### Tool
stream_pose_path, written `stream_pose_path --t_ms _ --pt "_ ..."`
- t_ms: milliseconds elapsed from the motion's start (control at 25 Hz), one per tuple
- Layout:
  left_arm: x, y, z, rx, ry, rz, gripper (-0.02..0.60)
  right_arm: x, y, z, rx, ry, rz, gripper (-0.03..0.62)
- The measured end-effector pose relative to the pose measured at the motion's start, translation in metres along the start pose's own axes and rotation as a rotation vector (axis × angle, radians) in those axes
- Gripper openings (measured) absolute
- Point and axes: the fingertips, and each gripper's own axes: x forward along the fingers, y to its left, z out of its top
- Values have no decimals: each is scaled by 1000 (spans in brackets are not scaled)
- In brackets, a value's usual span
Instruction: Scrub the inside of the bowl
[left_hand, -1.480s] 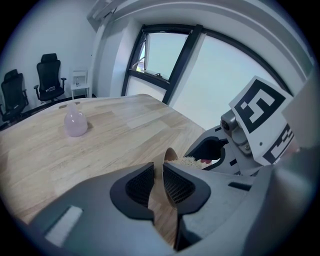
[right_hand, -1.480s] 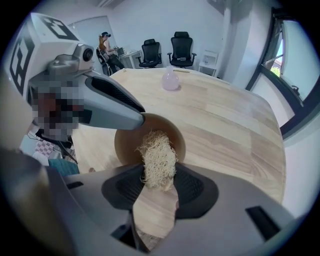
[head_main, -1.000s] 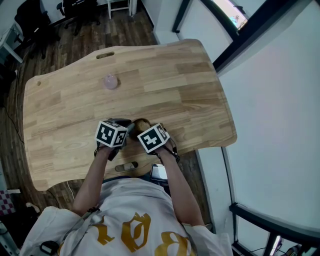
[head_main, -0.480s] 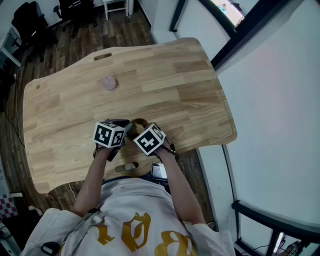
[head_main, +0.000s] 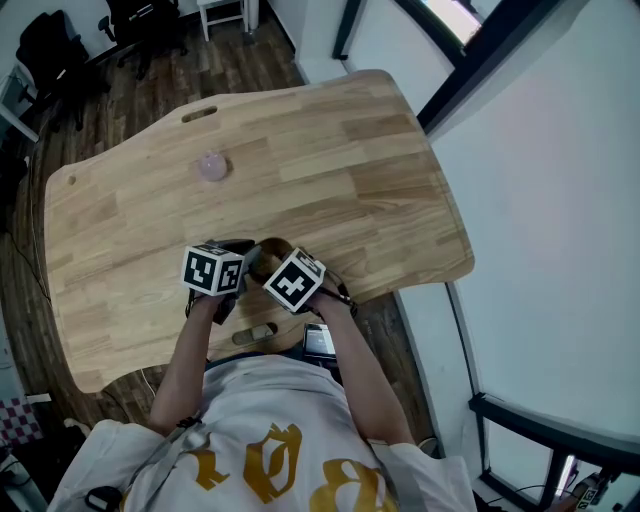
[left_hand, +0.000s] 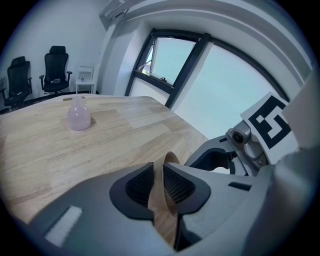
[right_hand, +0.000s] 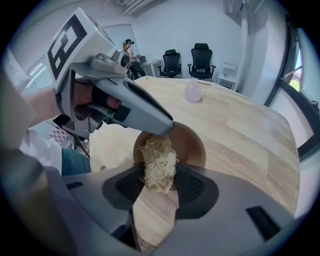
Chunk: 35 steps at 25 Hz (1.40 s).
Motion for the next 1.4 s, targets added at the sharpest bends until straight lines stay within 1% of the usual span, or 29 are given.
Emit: stream_pose_path --t_ms 160,360,600,920,1160,1240,1400 --pt "-1 2 -1 4 7 7 52 5 4 -6 -21 41 -1 172" --pt "0 2 -3 -28 -1 -21 52 7 -2 -16 1 99 -18 172" --pt "0 -1 -3 -20 2 -25 52 8 -8 -22 42 131 -49 172" --pt "-2 3 -3 -37 -2 -21 52 4 -22 -19 110 117 -134 172" --pt "1 -3 -2 -43 -5 -47 54 1 -32 -22 168 103 -169 172" --pt "1 -4 -1 -43 -10 -56 56 -1 -35 -21 173 89 -181 172" --pt "-2 -5 4 -51 -31 -84 58 -8 -40 -15 151 56 -224 172"
